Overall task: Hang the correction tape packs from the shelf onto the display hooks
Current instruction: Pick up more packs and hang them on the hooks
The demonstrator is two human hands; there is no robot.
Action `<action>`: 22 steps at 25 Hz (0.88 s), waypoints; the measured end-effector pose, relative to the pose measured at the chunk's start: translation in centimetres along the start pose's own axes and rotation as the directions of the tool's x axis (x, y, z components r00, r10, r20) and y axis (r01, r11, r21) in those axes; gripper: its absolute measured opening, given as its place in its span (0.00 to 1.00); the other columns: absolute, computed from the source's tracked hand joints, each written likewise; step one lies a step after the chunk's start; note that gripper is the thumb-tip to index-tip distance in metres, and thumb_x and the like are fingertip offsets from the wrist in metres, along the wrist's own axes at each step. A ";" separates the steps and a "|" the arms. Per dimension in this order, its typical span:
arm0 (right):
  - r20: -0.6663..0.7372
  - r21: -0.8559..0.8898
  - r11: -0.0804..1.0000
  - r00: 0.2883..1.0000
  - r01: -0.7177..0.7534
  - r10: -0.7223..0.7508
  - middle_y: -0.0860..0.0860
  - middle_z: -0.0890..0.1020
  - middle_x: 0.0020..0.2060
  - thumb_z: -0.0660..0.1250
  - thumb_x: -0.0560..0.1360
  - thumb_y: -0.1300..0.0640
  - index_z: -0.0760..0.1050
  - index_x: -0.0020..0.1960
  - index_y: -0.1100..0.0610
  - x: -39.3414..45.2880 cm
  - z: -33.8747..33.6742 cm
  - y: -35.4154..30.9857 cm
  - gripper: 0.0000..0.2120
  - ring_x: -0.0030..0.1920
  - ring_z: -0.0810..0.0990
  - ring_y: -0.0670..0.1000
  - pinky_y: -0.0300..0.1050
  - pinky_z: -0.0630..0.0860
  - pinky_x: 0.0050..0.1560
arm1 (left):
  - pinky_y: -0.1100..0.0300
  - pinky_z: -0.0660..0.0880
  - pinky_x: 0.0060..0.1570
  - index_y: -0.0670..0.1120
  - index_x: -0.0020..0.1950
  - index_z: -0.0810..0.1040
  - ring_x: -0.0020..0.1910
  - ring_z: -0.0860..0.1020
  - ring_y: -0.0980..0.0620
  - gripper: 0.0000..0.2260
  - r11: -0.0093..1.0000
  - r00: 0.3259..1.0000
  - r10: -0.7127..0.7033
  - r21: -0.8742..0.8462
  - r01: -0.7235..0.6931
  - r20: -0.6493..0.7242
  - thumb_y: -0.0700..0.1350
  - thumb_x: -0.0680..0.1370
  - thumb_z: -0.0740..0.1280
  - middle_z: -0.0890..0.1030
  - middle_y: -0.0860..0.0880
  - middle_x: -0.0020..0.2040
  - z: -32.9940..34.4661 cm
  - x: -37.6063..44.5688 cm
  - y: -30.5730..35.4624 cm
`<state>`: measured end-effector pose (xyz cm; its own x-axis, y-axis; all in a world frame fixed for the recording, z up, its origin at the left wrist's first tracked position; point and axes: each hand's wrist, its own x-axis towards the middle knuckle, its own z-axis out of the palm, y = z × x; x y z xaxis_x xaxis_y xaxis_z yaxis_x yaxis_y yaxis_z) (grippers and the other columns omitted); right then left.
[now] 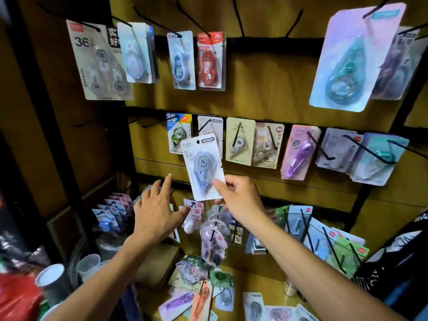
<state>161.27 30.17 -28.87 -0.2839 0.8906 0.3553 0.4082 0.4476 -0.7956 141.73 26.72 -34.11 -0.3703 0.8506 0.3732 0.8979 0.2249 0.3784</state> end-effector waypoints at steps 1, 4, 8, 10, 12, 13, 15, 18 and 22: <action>-0.006 0.000 1.000 1.000 -0.016 0.016 0.56 0.77 0.29 0.65 0.80 0.48 0.75 0.42 0.65 0.6 0.8 -0.3 0.19 0.31 0.83 0.41 0.46 0.70 0.32 | 0.40 0.64 0.67 0.55 0.80 0.49 0.74 0.61 0.41 0.42 1.000 1.000 -0.005 0.003 0.005 -0.006 0.64 0.72 0.67 0.59 0.46 0.78 -0.2 0.1 -0.8; -0.049 -0.001 0.999 0.997 -0.052 0.052 0.56 0.83 0.34 0.65 0.80 0.48 0.80 0.45 0.60 1.4 2.4 -0.9 0.16 0.28 0.81 0.40 0.50 0.78 0.34 | 0.42 0.65 0.67 0.54 0.80 0.50 0.74 0.62 0.41 0.41 0.999 0.999 -0.027 -0.024 0.026 -0.022 0.63 0.74 0.66 0.60 0.46 0.78 -0.7 0.2 -2.9; -0.107 0.071 0.997 0.994 -0.017 0.024 0.61 0.78 0.31 0.65 0.79 0.51 0.72 0.38 0.65 0.7 3.2 -1.3 0.18 0.30 0.83 0.46 0.48 0.71 0.31 | 0.43 0.66 0.67 0.53 0.80 0.50 0.73 0.64 0.41 0.39 0.997 0.999 -0.037 -0.066 0.035 -0.032 0.62 0.75 0.66 0.62 0.46 0.77 -0.3 0.0 -4.9; -0.110 0.103 0.995 0.994 -0.006 0.018 0.60 0.73 0.29 0.65 0.80 0.52 0.68 0.35 0.63 0.1 3.5 -1.1 0.19 0.30 0.82 0.48 0.46 0.67 0.31 | 0.43 0.66 0.67 0.54 0.80 0.50 0.73 0.63 0.41 0.39 0.996 0.999 -0.039 -0.075 0.037 -0.016 0.61 0.75 0.66 0.62 0.46 0.77 0.2 -0.1 -5.1; -0.169 0.120 0.993 0.986 0.019 0.001 0.61 0.73 0.29 0.64 0.79 0.50 0.67 0.36 0.61 -0.4 3.7 -0.8 0.19 0.32 0.81 0.57 0.50 0.68 0.30 | 0.42 0.68 0.67 0.54 0.80 0.50 0.73 0.63 0.41 0.40 0.995 0.999 -0.037 -0.092 0.036 -0.004 0.61 0.75 0.66 0.62 0.46 0.77 0.4 -0.1 -5.0; -0.203 0.128 0.991 0.979 0.028 -0.002 0.59 0.74 0.28 0.64 0.79 0.49 0.68 0.36 0.59 -0.5 3.8 -0.7 0.18 0.33 0.80 0.60 0.52 0.69 0.30 | 0.42 0.68 0.66 0.54 0.80 0.49 0.73 0.63 0.41 0.40 0.995 0.999 -0.036 -0.094 0.035 -0.006 0.61 0.75 0.66 0.62 0.46 0.77 0.5 0.0 -4.9; -0.246 0.138 0.990 0.969 0.038 -0.003 0.50 0.73 0.25 0.64 0.79 0.50 0.68 0.36 0.55 -0.7 3.7 -1.0 0.16 0.32 0.79 0.60 0.51 0.69 0.30 | 0.42 0.69 0.65 0.54 0.80 0.48 0.72 0.64 0.41 0.40 0.995 0.999 -0.030 -0.092 0.028 -0.026 0.61 0.75 0.66 0.62 0.46 0.77 0.5 0.1 -4.9; -0.249 0.122 0.989 0.967 0.082 -0.050 0.52 0.76 0.26 0.64 0.79 0.51 0.71 0.38 0.58 -0.9 3.5 -1.2 0.15 0.31 0.79 0.59 0.54 0.72 0.30 | 0.43 0.68 0.65 0.54 0.80 0.48 0.72 0.65 0.42 0.41 0.994 0.998 -0.021 -0.105 0.015 -0.057 0.62 0.74 0.67 0.63 0.46 0.77 0.3 0.4 -5.0; -0.250 0.102 0.987 0.964 0.122 -0.093 0.60 0.78 0.30 0.64 0.77 0.46 0.74 0.42 0.59 -0.5 4.0 -1.5 0.16 0.32 0.77 0.62 0.59 0.74 0.32 | 0.42 0.66 0.68 0.55 0.80 0.47 0.73 0.63 0.42 0.46 0.997 0.997 0.025 -0.073 -0.030 -0.073 0.68 0.70 0.67 0.61 0.46 0.78 0.0 0.7 -4.9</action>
<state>157.32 28.70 -29.82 -0.0950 0.8370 0.5389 0.2799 0.5419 -0.7924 137.11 26.19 -35.73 -0.3643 0.8189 0.4435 0.8890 0.1639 0.4276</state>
